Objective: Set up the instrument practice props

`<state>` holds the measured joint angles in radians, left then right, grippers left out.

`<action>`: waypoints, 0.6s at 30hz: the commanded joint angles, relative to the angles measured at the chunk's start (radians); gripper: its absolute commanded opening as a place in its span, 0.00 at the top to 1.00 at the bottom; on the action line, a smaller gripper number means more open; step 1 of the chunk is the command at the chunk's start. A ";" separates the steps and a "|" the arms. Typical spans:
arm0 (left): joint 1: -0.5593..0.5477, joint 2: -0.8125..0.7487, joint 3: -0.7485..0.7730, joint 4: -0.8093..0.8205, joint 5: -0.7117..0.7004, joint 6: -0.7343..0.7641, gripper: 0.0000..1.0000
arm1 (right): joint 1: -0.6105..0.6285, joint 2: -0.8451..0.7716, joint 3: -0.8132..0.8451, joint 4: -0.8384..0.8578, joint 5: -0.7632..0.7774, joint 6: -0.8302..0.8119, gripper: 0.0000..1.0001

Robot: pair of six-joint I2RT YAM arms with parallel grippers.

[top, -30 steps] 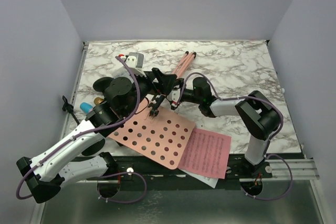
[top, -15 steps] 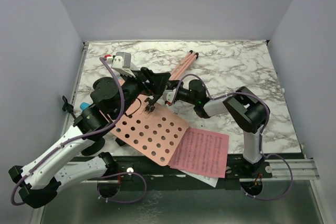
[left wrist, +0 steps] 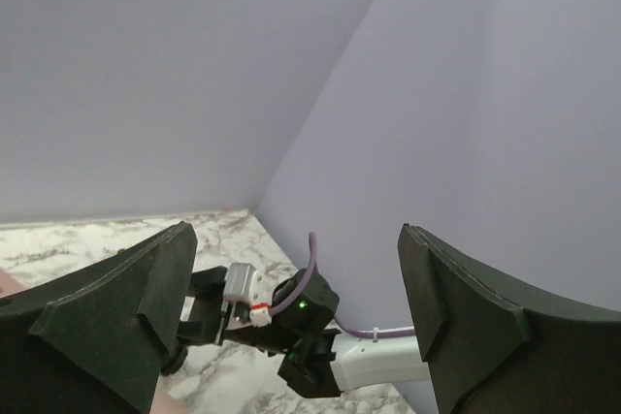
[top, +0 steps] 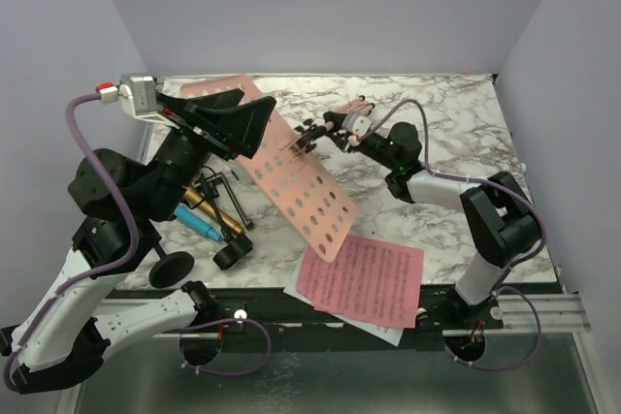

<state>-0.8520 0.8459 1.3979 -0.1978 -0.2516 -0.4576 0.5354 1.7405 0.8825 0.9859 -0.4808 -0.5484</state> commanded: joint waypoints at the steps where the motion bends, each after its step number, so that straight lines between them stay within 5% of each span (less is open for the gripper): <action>1: 0.003 -0.010 0.098 -0.032 0.063 0.064 0.08 | -0.091 -0.112 0.084 0.161 -0.023 0.467 1.00; 10: 0.002 -0.044 0.042 -0.068 0.132 0.073 0.08 | -0.268 -0.211 0.152 -0.002 0.043 0.854 1.00; 18: 0.003 -0.102 -0.271 -0.277 0.035 -0.111 0.08 | -0.404 -0.322 0.090 -0.061 -0.016 0.895 1.00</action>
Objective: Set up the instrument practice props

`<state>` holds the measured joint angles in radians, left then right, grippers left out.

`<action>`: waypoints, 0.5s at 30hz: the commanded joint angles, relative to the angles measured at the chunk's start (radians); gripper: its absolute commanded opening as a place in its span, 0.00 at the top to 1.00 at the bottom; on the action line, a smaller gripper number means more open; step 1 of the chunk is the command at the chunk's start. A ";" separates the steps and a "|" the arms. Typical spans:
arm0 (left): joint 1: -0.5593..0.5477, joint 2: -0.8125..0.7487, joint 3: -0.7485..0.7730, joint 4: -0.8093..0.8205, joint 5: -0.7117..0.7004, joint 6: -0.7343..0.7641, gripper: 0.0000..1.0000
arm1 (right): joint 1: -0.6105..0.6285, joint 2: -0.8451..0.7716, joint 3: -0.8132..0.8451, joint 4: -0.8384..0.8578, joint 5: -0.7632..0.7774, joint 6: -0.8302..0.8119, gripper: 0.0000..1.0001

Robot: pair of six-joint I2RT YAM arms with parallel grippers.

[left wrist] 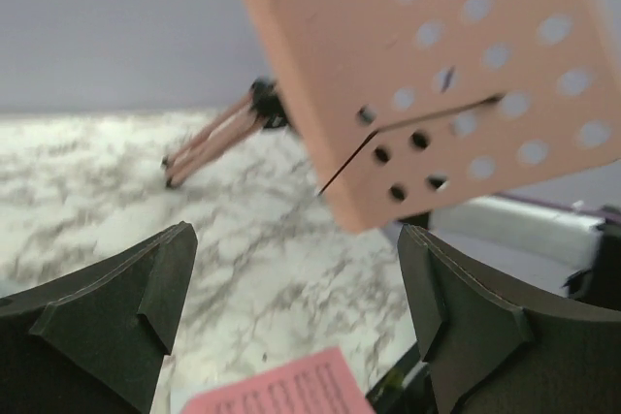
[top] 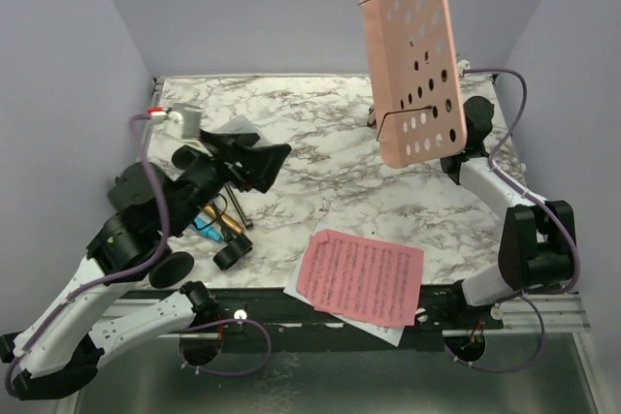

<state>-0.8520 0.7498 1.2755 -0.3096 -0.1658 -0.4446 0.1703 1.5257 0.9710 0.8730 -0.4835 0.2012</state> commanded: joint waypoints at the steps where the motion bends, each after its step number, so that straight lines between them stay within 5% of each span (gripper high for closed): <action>1: 0.003 0.002 -0.218 -0.171 -0.043 -0.175 0.08 | -0.043 -0.126 -0.006 0.038 -0.014 0.122 1.00; 6: 0.003 0.130 -0.496 -0.105 0.072 -0.356 0.07 | -0.052 -0.179 -0.019 -0.004 -0.064 0.072 1.00; 15: 0.005 0.437 -0.711 0.258 0.285 -0.424 0.01 | -0.054 -0.146 0.017 -0.007 -0.178 0.079 1.00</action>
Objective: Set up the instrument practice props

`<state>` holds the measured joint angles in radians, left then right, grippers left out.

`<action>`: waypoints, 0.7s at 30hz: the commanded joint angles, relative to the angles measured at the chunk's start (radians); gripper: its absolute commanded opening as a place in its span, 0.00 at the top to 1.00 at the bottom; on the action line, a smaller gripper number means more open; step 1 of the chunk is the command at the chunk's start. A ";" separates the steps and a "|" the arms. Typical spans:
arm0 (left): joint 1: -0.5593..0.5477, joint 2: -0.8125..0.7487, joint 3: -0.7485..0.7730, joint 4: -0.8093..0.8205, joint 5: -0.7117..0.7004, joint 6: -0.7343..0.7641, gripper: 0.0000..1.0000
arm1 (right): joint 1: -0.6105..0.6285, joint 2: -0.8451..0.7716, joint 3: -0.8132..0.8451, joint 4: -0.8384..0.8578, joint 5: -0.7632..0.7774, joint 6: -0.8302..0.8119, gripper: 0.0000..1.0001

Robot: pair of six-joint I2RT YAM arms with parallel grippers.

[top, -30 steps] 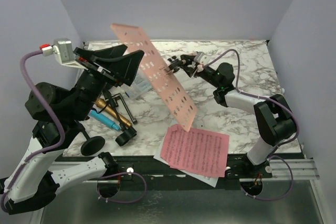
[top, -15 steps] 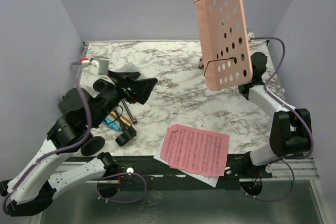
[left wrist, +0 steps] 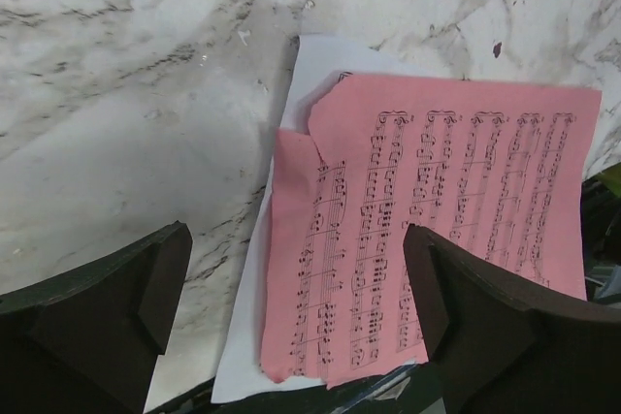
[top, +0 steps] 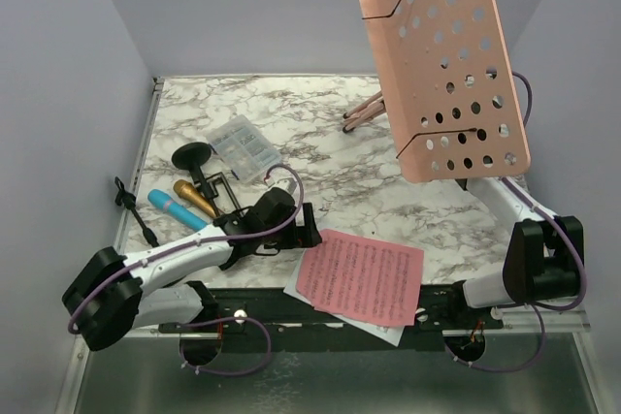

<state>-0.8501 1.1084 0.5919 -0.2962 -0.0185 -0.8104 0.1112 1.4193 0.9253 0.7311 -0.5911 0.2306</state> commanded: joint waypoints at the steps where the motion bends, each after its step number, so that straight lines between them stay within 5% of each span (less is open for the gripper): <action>1: 0.003 0.115 -0.024 0.257 0.141 -0.050 0.01 | 0.004 -0.037 0.071 0.127 -0.076 0.049 1.00; 9: -0.043 0.355 0.034 0.316 0.032 0.003 0.02 | 0.005 -0.040 0.090 0.087 -0.083 0.019 1.00; 14: -0.124 0.489 0.115 0.184 -0.193 0.012 0.31 | 0.005 -0.039 0.086 0.087 -0.084 0.018 1.00; 21: -0.144 0.658 0.144 0.099 -0.380 -0.077 0.43 | 0.005 -0.043 0.086 0.102 -0.083 0.020 1.00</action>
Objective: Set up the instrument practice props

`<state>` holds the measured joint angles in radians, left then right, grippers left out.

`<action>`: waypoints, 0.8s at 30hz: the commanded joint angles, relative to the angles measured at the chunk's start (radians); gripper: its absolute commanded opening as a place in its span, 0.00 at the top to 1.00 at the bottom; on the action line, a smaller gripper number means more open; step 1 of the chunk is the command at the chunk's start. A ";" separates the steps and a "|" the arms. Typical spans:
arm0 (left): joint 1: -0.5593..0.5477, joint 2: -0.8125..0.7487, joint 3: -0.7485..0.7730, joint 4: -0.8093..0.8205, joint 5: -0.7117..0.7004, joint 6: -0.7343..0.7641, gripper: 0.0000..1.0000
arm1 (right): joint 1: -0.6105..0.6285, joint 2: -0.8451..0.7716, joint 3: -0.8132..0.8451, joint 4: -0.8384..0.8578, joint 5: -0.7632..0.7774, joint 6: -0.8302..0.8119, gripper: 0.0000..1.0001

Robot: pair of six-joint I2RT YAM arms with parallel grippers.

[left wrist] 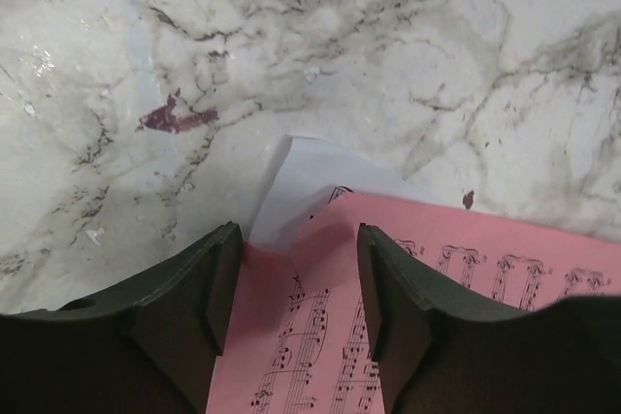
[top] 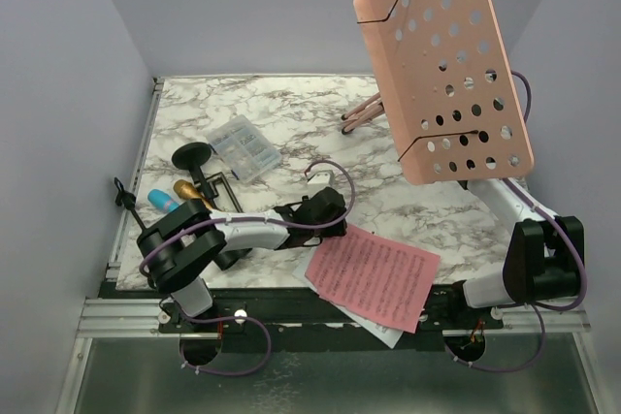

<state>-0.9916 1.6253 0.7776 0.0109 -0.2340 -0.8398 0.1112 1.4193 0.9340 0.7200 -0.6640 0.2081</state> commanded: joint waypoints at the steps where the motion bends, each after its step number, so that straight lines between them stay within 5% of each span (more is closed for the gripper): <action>1: -0.002 0.163 -0.026 -0.236 -0.189 -0.049 0.44 | 0.005 -0.045 0.076 0.114 -0.009 0.042 1.00; 8: 0.131 0.274 0.051 -0.348 -0.280 -0.107 0.55 | 0.005 -0.042 0.074 0.123 -0.016 0.055 1.00; 11: 0.245 0.210 0.049 -0.348 -0.276 -0.102 0.63 | 0.005 -0.039 0.071 0.125 -0.022 0.058 1.00; 14: 0.306 0.096 0.066 -0.347 -0.285 -0.051 0.57 | 0.006 -0.036 0.066 0.133 -0.021 0.067 1.00; 17: 0.320 -0.033 0.084 -0.334 -0.143 0.020 0.49 | 0.007 -0.033 0.071 0.132 -0.024 0.072 1.00; 21: 0.276 -0.154 0.056 -0.211 0.319 0.048 0.36 | 0.007 -0.031 0.071 0.137 -0.026 0.073 1.00; 24: 0.138 -0.184 0.058 -0.179 0.396 0.020 0.34 | 0.006 -0.031 0.071 0.139 -0.025 0.072 1.00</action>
<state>-0.7033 1.4963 0.8410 -0.2222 -0.1623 -0.8337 0.1112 1.4193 0.9340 0.7231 -0.6735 0.2111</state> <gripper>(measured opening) 0.644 0.398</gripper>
